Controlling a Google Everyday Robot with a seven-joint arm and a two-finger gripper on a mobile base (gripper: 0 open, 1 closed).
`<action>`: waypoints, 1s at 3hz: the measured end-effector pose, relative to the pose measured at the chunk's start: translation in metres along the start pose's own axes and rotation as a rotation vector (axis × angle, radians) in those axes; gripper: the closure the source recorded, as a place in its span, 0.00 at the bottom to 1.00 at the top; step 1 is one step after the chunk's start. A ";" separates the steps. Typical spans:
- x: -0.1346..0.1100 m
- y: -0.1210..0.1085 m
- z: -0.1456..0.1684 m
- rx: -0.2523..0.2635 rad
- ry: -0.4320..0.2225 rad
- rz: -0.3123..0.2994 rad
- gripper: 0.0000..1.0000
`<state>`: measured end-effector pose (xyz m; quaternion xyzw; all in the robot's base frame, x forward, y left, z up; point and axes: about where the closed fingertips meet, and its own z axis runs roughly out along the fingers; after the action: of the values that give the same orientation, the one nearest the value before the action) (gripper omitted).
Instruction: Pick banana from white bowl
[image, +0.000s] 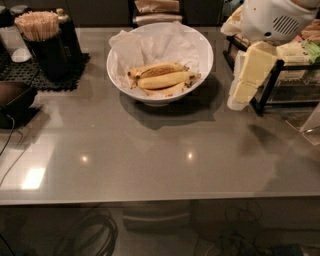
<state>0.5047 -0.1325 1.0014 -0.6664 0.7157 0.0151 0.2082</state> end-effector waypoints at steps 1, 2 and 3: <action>-0.004 -0.003 -0.001 0.013 -0.007 -0.005 0.00; -0.010 -0.005 0.003 0.018 -0.037 -0.007 0.00; -0.040 -0.013 0.027 -0.024 -0.081 -0.065 0.00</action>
Offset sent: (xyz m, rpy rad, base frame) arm 0.0073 0.0168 -0.0011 0.0741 -0.0201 0.0244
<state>0.5260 -0.0876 0.9928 -0.6907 0.6843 0.0437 0.2294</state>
